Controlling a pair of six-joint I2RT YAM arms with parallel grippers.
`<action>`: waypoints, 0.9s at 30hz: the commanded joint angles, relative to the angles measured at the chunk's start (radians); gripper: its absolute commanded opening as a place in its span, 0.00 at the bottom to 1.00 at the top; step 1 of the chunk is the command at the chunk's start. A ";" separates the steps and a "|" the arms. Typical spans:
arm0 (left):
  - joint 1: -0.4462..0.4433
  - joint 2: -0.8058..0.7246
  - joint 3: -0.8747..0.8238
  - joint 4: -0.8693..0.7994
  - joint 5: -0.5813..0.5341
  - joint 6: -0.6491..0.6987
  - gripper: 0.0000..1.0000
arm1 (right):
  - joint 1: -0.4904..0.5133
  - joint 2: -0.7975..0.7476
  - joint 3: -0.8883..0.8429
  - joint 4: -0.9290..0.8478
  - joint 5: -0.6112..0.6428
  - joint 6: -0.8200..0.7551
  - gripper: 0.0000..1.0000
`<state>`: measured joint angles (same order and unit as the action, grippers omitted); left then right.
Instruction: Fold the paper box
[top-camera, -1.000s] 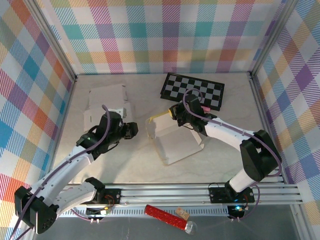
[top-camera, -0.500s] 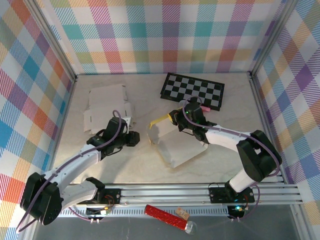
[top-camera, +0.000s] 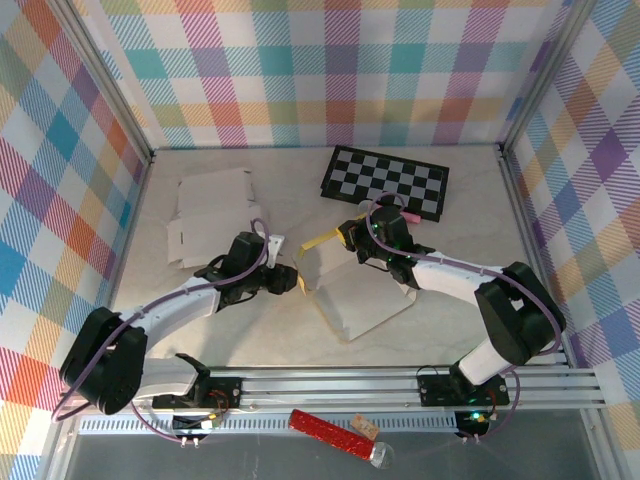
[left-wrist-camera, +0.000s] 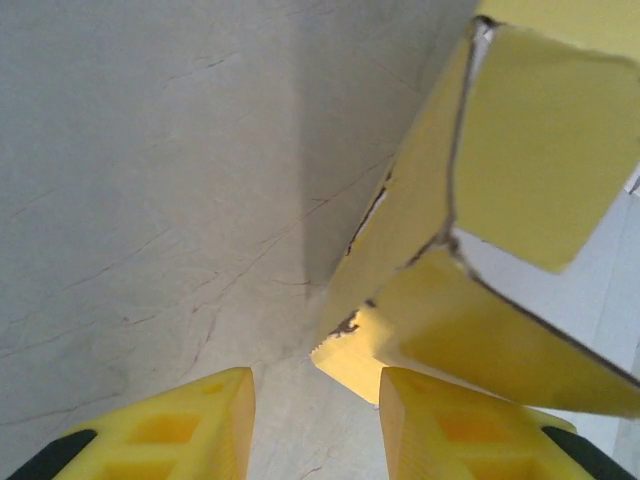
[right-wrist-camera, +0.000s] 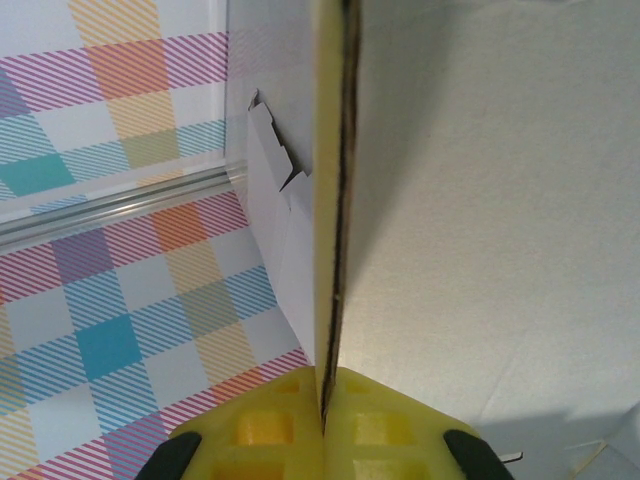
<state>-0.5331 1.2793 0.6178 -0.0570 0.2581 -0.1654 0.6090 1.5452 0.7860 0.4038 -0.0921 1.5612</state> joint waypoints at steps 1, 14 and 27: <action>-0.021 0.021 0.019 0.043 0.024 0.068 0.38 | 0.002 -0.022 -0.015 0.039 -0.024 -0.021 0.00; -0.054 0.066 0.061 0.043 -0.018 0.141 0.35 | 0.003 -0.005 -0.029 0.094 -0.058 -0.027 0.00; -0.082 0.104 0.088 0.078 -0.062 0.134 0.31 | 0.003 0.008 -0.052 0.167 -0.070 -0.043 0.00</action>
<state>-0.6025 1.3766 0.6781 -0.0208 0.2272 -0.0326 0.6090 1.5455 0.7544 0.5018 -0.1406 1.5517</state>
